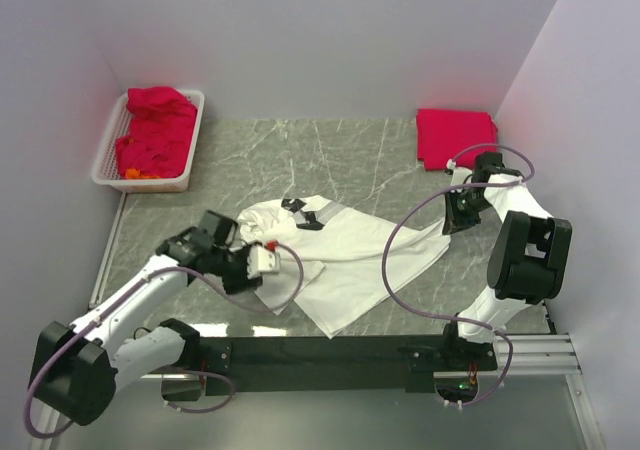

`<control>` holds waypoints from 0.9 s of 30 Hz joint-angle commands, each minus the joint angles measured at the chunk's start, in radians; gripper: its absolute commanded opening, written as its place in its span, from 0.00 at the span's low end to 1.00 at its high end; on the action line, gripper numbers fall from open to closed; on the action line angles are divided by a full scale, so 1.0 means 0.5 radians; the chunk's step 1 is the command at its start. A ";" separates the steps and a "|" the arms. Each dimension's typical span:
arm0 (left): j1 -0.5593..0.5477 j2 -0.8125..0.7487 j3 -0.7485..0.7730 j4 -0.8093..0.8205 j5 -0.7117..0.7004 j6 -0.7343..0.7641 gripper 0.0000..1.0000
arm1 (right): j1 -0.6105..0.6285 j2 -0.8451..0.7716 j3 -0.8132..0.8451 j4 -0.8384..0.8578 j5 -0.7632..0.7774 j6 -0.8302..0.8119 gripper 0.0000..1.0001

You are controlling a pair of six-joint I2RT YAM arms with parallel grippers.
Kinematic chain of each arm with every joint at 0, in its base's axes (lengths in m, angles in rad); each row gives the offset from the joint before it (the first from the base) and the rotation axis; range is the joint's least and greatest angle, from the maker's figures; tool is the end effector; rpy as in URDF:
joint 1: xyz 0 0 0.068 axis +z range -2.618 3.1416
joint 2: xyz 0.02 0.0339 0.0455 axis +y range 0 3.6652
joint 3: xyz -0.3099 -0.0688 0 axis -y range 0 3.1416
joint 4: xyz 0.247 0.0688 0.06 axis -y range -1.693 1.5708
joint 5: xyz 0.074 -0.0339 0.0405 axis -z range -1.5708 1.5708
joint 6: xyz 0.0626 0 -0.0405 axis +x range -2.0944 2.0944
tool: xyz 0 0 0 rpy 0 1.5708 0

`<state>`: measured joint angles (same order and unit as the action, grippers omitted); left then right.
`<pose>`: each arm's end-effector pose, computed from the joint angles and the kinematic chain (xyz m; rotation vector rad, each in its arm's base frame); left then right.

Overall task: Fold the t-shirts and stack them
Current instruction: Move the tshirt to the center of the board

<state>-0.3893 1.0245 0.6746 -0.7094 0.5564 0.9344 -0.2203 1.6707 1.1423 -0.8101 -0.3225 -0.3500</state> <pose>0.1483 -0.0966 0.2391 1.6583 1.8294 -0.5040 0.3217 -0.0517 0.2194 -0.2353 2.8000 0.3463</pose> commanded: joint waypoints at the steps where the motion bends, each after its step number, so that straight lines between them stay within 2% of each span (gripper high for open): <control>1: -0.276 0.007 -0.183 0.127 -0.259 -0.187 0.58 | 0.005 -0.105 0.093 -0.079 -0.002 -0.039 0.00; 7: -0.601 0.132 -0.285 0.434 -0.490 -0.387 0.62 | 0.005 -0.092 0.124 -0.113 0.019 -0.049 0.00; 15: -0.902 0.353 -0.377 0.771 -0.665 -0.589 0.59 | 0.005 -0.086 0.130 -0.126 0.022 -0.042 0.00; 16: -0.912 0.396 -0.383 0.805 -0.674 -0.602 0.56 | 0.005 -0.086 0.133 -0.129 0.022 -0.042 0.00; 18: -0.909 0.515 -0.368 0.814 -0.729 -0.657 0.33 | 0.005 -0.092 0.139 -0.138 0.028 -0.049 0.00; 20: -0.839 0.531 -0.304 0.729 -0.723 -0.675 0.08 | 0.005 -0.120 0.151 -0.156 0.038 -0.067 0.00; 21: -0.768 0.510 -0.261 0.671 -0.662 -0.672 0.04 | 0.005 -0.132 0.154 -0.162 0.047 -0.076 0.00; 22: -0.579 0.422 -0.209 0.594 -0.598 -0.663 0.01 | 0.005 -0.141 0.160 -0.168 0.065 -0.094 0.00; 25: -0.232 0.240 0.098 0.312 -0.417 -0.571 0.01 | 0.005 -0.212 0.203 -0.178 0.108 -0.128 0.00; 27: -0.087 0.154 0.365 0.180 -0.297 -0.525 0.01 | 0.002 -0.261 0.270 -0.178 0.142 -0.134 0.00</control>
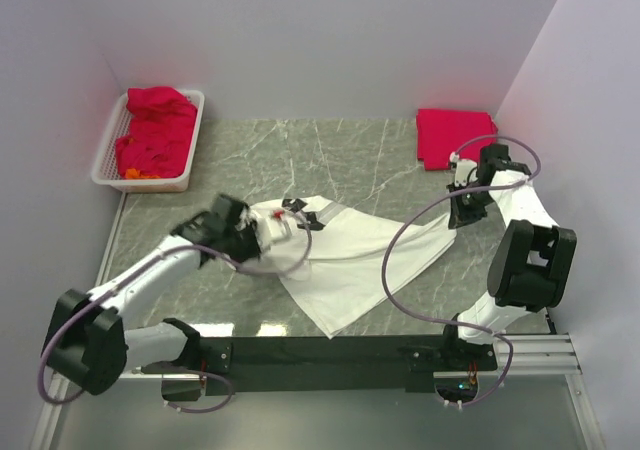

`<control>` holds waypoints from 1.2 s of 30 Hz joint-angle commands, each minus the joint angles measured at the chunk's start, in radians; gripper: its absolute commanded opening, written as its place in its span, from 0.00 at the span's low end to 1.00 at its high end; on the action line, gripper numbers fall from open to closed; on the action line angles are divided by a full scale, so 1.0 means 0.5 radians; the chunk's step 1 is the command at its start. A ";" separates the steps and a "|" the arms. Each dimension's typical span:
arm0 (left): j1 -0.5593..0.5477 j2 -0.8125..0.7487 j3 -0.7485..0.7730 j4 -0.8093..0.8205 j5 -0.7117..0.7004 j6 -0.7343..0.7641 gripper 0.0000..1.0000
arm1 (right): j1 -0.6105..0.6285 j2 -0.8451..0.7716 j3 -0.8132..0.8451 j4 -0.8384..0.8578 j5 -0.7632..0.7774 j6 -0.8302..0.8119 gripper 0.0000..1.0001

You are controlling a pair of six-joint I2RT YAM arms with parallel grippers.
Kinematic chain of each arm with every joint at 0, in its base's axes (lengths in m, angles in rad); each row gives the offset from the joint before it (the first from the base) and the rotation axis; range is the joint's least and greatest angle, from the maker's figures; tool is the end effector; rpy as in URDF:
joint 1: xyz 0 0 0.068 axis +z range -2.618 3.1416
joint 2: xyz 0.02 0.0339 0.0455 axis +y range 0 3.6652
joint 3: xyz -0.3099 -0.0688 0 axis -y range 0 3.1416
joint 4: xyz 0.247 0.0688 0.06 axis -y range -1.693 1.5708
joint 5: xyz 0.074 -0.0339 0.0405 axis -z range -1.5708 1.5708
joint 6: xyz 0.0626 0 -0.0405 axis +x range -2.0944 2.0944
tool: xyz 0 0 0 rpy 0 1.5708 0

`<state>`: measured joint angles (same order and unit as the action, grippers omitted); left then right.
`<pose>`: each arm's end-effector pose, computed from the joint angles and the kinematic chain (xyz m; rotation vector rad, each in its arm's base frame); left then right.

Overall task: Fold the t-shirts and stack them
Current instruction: Move the tshirt to the center of the board, then flatten the tshirt out

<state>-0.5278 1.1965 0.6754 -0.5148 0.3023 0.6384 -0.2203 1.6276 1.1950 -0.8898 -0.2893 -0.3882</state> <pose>0.1798 -0.1264 0.2159 1.5052 2.0870 -0.3520 0.3161 -0.0525 0.2439 -0.2861 2.7916 0.2850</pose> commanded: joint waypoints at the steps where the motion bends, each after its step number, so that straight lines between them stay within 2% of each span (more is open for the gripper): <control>1: 0.318 -0.199 0.525 -0.219 0.245 0.055 0.01 | 0.005 -0.196 0.199 -0.021 0.079 -0.064 0.00; 6: 0.632 -0.111 0.943 -0.201 0.417 -0.092 0.01 | 0.005 -0.242 0.518 -0.058 0.045 -0.058 0.00; 10: 0.865 -0.009 1.189 0.050 0.478 -0.289 0.01 | 0.026 -0.239 0.803 -0.107 0.066 -0.083 0.00; 13: 1.000 0.077 1.483 0.164 0.543 -0.457 0.01 | 0.039 -0.248 1.003 -0.135 0.094 -0.116 0.00; 20: 1.154 0.104 1.837 0.336 0.620 -0.764 0.01 | 0.079 -0.377 1.380 -0.156 0.112 -0.156 0.00; 29: 1.206 -0.251 1.868 0.471 0.390 -0.991 0.01 | 0.140 -0.867 1.317 -0.009 0.168 -0.267 0.00; 36: 1.206 -0.717 1.825 0.444 0.123 -1.047 0.01 | 0.140 -1.365 1.120 0.117 0.198 -0.313 0.00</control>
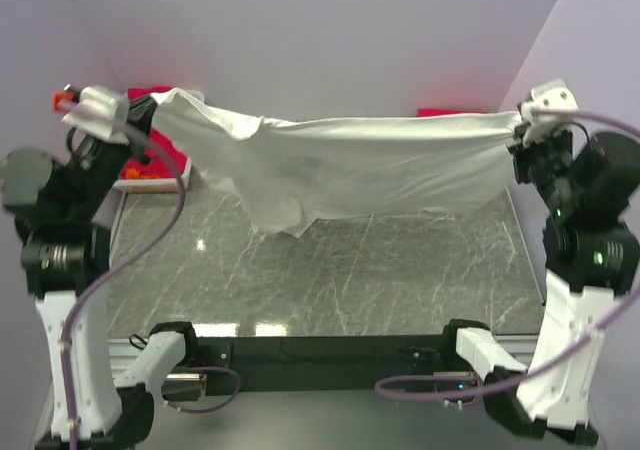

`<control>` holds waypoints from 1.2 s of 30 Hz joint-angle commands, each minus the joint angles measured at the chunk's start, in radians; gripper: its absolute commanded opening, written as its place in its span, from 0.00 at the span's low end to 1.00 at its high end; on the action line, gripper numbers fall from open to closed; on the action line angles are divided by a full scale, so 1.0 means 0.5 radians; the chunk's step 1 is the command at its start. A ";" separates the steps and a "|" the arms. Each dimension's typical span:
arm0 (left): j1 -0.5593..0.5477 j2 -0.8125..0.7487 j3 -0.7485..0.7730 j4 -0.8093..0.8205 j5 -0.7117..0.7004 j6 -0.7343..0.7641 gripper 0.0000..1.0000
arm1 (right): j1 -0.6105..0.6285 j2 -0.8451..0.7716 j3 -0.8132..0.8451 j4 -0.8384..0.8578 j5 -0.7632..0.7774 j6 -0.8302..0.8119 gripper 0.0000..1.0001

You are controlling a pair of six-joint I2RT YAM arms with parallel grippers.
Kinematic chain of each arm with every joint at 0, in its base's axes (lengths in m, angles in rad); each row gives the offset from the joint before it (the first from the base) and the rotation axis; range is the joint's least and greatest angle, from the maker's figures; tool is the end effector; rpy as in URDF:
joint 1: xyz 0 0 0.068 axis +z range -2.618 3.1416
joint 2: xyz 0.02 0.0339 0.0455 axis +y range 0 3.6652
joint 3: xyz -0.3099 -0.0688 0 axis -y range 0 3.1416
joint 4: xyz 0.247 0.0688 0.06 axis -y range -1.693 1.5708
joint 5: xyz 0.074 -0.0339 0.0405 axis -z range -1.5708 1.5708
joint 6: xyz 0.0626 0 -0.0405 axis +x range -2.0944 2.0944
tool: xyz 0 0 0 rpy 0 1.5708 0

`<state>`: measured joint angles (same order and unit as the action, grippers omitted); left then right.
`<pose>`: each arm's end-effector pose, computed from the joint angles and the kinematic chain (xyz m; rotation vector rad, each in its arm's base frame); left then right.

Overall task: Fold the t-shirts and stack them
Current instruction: Flatten the tshirt out

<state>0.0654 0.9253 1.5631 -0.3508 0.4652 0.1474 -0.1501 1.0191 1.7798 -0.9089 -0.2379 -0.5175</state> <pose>0.1225 -0.0201 0.5931 0.4486 1.2371 -0.1173 0.1292 -0.0046 0.5713 -0.4868 1.6532 -0.2905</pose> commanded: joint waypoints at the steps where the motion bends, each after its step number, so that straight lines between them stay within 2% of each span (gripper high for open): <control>1: 0.019 -0.215 0.058 0.116 -0.228 -0.062 0.01 | 0.000 -0.246 -0.065 0.161 0.101 -0.057 0.00; 6: 0.023 -0.384 0.187 0.076 -0.338 -0.068 0.01 | 0.000 -0.446 0.005 0.235 0.135 -0.014 0.00; 11: 0.016 -0.299 0.490 0.079 -0.351 -0.098 0.01 | 0.000 -0.422 0.327 0.323 0.248 0.004 0.00; 14: 0.019 -0.252 0.586 0.189 -0.357 -0.123 0.01 | 0.000 -0.372 0.450 0.400 0.240 0.004 0.00; 17: 0.019 -0.179 0.638 0.211 -0.351 -0.111 0.01 | 0.000 -0.323 0.426 0.422 0.215 0.004 0.00; 20: 0.016 -0.096 0.583 0.149 -0.372 -0.077 0.01 | 0.000 -0.317 0.181 0.465 0.194 0.010 0.00; 24: 0.019 -0.062 0.314 0.036 -0.210 -0.059 0.01 | 0.000 -0.299 -0.227 0.501 0.034 0.029 0.00; 27: 0.016 -0.056 -0.139 0.023 -0.114 -0.019 0.01 | 0.006 -0.265 -0.561 0.618 -0.024 0.044 0.00; 29: 0.016 -0.041 -0.321 0.063 -0.087 0.027 0.01 | 0.055 -0.213 -0.782 0.704 -0.024 0.035 0.00; 33: 0.007 0.024 -0.720 0.176 0.017 0.122 0.01 | 0.291 -0.075 -1.120 0.863 0.074 0.004 0.00; 34: -0.002 0.045 -0.842 0.204 0.021 0.174 0.01 | 0.406 0.007 -1.242 0.897 0.098 -0.011 0.00; 36: -0.054 0.149 -0.993 0.275 -0.028 0.193 0.01 | 0.466 0.167 -1.344 1.010 0.150 -0.027 0.00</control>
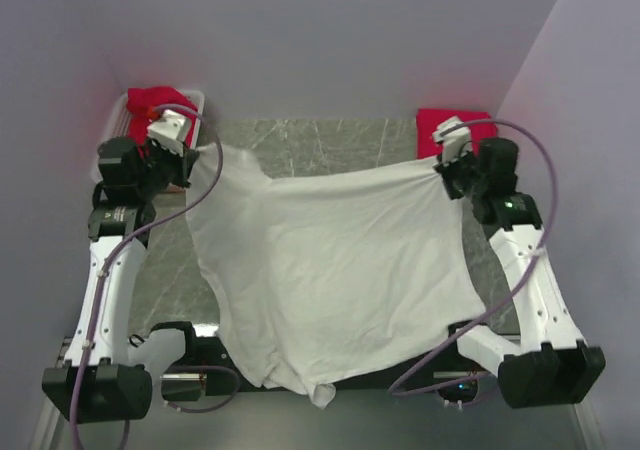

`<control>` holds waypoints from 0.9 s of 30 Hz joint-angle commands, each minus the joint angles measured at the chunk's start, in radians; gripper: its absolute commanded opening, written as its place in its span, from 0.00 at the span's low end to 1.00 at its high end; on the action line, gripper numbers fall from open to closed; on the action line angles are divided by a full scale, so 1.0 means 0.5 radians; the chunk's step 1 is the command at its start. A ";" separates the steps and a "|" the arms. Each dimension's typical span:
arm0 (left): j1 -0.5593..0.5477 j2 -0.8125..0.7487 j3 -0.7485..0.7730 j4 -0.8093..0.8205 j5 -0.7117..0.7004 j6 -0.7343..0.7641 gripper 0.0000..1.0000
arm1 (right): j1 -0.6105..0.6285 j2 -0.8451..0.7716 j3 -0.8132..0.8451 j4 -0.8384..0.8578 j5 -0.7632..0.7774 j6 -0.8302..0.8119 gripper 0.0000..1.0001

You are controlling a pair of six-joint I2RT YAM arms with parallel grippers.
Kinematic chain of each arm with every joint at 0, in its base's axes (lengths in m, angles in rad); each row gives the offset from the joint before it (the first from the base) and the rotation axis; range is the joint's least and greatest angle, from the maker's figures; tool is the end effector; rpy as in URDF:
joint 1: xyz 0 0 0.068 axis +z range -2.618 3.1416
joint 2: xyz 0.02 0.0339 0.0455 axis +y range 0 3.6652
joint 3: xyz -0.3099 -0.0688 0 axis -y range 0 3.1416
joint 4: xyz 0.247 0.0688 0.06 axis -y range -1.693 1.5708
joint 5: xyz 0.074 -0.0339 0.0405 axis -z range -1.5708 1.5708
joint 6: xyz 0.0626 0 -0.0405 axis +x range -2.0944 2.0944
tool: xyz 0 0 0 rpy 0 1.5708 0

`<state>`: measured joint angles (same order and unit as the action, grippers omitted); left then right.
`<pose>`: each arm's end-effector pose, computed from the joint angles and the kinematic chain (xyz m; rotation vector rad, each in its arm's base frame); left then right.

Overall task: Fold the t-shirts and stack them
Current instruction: Flatten the tshirt out

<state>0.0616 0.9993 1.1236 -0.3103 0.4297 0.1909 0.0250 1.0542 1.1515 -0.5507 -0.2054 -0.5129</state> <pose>0.2199 -0.0126 0.4401 0.4207 1.6921 -0.1922 0.2282 0.0185 0.4074 -0.6594 1.9046 -0.1025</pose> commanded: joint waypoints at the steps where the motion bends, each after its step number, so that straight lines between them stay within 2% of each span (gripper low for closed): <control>1: -0.062 0.047 -0.158 0.215 0.024 0.142 0.01 | 0.137 0.164 -0.149 0.325 0.086 -0.039 0.00; 8: -0.178 0.672 -0.290 0.399 -0.101 0.164 0.01 | 0.186 0.827 -0.064 0.577 0.196 -0.008 0.00; 12: -0.185 1.017 -0.128 0.516 -0.090 0.213 0.01 | 0.186 1.186 0.114 0.604 0.291 -0.008 0.00; 17: -0.157 1.430 0.176 0.749 0.066 0.296 0.01 | 0.180 1.447 0.350 0.715 0.521 -0.017 0.00; 21: -0.129 1.842 0.736 0.762 0.018 0.284 0.01 | 0.165 1.756 0.675 0.657 0.625 -0.008 0.00; 25: -0.129 2.314 1.304 0.557 -0.040 0.287 0.01 | 0.171 2.030 1.004 0.506 0.647 0.026 0.00; 26: -0.129 2.497 1.551 0.489 -0.034 0.293 0.04 | 0.171 2.134 1.080 0.412 0.674 0.050 0.00; 27: -0.132 2.584 1.669 0.407 -0.086 0.317 0.08 | 0.168 2.189 1.245 0.344 0.687 0.065 0.00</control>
<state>-0.0097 2.1761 1.7821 -0.0387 0.4133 0.3264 0.1143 2.0773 1.6367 -0.2962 0.0826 -0.5091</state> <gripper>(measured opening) 0.059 0.012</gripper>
